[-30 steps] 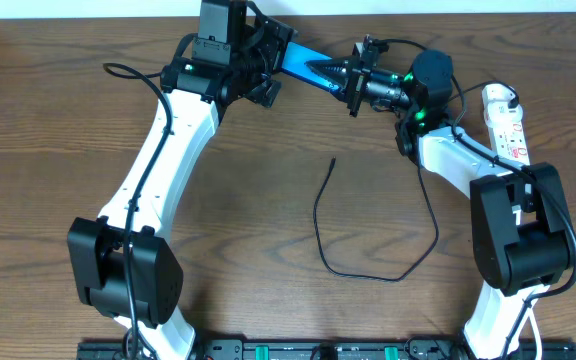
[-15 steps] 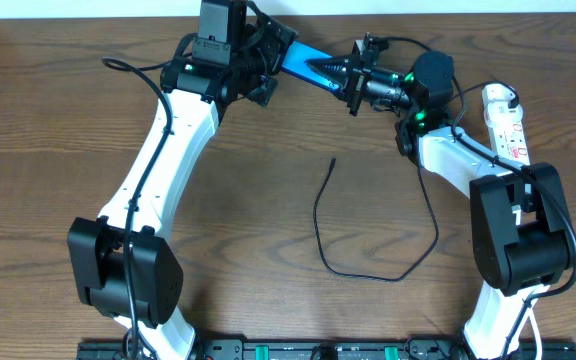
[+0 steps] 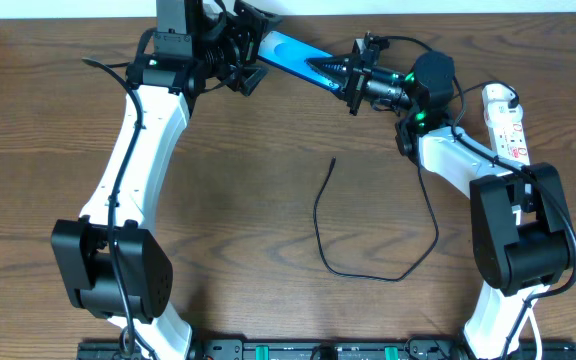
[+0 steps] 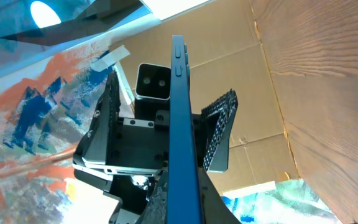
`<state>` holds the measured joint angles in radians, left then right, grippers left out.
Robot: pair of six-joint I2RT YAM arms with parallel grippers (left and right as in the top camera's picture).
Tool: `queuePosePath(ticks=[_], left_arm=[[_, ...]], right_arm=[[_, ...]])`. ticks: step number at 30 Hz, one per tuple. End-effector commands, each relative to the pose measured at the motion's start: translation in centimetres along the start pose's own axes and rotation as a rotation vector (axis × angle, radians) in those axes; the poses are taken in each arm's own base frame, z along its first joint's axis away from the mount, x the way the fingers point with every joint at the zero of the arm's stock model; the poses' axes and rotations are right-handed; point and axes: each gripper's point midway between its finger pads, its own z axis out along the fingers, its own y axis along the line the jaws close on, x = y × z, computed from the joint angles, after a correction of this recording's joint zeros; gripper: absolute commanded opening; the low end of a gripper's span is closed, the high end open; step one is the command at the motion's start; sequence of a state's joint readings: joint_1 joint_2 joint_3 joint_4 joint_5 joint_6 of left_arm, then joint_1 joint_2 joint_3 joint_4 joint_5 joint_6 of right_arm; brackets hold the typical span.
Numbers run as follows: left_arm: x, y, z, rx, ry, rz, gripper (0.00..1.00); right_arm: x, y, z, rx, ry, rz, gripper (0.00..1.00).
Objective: Plug charger to phone and switch on socket
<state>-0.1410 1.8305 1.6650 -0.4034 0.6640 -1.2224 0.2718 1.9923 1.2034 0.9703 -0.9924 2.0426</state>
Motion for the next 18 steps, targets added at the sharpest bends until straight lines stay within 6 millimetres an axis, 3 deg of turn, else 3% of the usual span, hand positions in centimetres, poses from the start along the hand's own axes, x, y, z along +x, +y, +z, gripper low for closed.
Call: queuePosePath(ticks=[1,8,18], left_arm=[[1.2,-1.0,-0.4,0.024,0.037,0.042,0.93],[1.1,-0.9,-0.3,0.02,0.029,0.043,0.92],[0.7,-0.8,-0.2,0.015,0.003,0.082,0.92]], right_arm=[[0.0,1.3,0.3,-0.033,-0.016,-0.022,0.01],[-0.6,1.7,0.9,-0.066,-0.071,-0.018,0.01],[0.2,2.1,2.5,-0.096,-0.087,-0.024,0.01]])
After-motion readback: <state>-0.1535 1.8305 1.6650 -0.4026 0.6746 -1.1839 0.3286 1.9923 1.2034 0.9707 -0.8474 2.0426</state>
